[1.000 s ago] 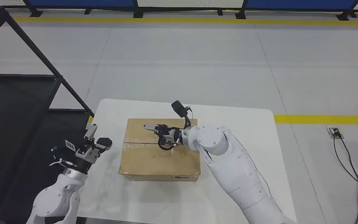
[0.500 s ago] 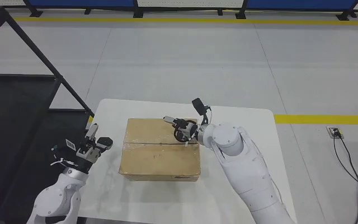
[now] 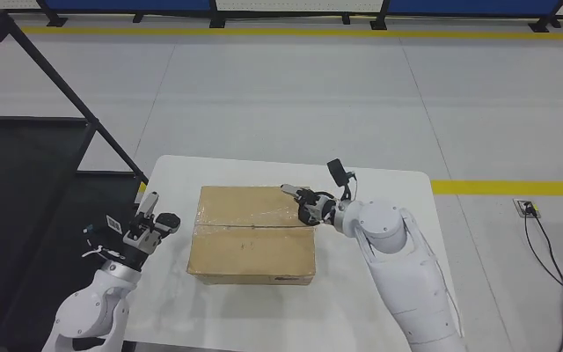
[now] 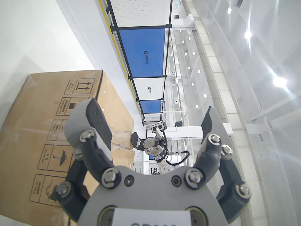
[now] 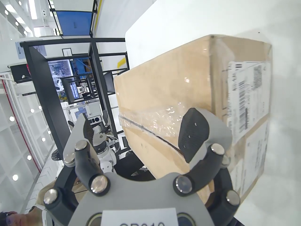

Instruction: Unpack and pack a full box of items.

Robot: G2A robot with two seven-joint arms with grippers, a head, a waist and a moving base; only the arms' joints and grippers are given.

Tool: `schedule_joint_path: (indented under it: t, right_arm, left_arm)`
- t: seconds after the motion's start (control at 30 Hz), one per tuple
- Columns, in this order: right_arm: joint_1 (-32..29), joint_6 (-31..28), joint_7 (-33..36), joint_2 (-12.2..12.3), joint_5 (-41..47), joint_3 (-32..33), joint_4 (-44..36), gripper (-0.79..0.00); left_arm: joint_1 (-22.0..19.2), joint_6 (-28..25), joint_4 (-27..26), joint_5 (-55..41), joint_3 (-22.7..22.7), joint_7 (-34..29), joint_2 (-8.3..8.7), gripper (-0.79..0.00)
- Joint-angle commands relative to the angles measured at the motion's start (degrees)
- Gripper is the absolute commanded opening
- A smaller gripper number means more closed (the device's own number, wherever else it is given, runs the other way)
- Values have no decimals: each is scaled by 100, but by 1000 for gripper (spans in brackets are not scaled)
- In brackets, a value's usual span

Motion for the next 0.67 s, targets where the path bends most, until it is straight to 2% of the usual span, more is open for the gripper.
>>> schedule_joint_path:
  t: [0.0, 0.27, 0.33, 0.63]
  right_arm:
    - [-122, -39, -19, 49, 69, 207, -101, 0]
    - [-1139, -649, -334, 266, 548, 1330, -1100, 0]
    - [-1181, -689, -359, 273, 553, 1362, -1135, 0]
    - [-1180, -688, -359, 273, 552, 1361, -1135, -1]
  left_arm:
    - [-2, -13, -9, -42, -56, 7, 5, 0]
    - [60, -129, -152, -449, -515, 129, 26, 0]
    - [77, -187, -180, -543, -638, 180, 31, 0]
    - [77, -187, -180, -543, -639, 180, 31, 0]
